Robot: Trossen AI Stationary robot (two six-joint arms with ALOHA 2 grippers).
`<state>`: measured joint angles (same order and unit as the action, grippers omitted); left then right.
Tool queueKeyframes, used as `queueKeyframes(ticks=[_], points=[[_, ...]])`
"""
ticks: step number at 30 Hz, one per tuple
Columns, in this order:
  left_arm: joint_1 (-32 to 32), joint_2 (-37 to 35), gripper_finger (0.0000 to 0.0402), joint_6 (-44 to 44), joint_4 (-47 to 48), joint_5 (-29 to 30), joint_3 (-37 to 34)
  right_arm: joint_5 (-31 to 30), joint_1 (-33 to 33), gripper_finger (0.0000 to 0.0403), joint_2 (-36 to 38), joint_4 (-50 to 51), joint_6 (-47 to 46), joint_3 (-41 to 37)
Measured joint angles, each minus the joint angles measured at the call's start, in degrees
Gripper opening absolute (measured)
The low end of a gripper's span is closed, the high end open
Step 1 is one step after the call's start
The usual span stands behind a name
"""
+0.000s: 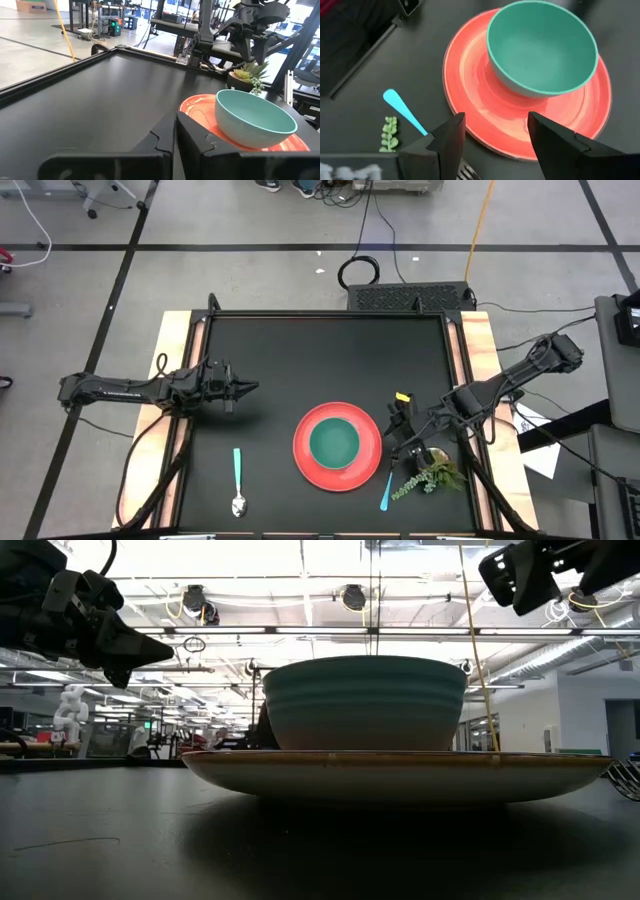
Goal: Set table place
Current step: Put the blue fork on the orange plate to the right of the green bowl
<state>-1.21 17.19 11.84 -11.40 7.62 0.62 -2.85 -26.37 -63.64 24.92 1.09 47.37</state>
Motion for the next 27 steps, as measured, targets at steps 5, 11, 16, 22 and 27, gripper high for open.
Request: queueKeyframes(ticks=[5, 11, 16, 22, 27], points=[[0.0, 0.0, 0.0030, 0.2, 0.0, 0.0, 0.0, 0.2, 0.0, 0.0208, 0.0, -0.7, -4.7, 0.0], [0.0, 0.0, 0.0030, 0.2, 0.0, 0.0, 0.0, 0.1, -1.8, 0.0208, -0.3, 2.7, 2.2, 0.0], [0.0, 0.0, 0.0031, 0.2, 0.0, 0.0, 0.0, 0.0, -3.1, 0.0208, -2.6, 3.4, 7.7, 0.0], [0.0, 0.0, 0.0031, 0.2, 0.0, 0.5, 0.0, -0.3, -4.5, 0.0208, -7.2, 4.0, 13.0, 0.0], [0.0, 0.0, 0.0031, 0.2, 0.1, 0.5, 0.0, -2.0, -6.3, 0.0208, -11.0, 4.2, 16.7, 0.0]])
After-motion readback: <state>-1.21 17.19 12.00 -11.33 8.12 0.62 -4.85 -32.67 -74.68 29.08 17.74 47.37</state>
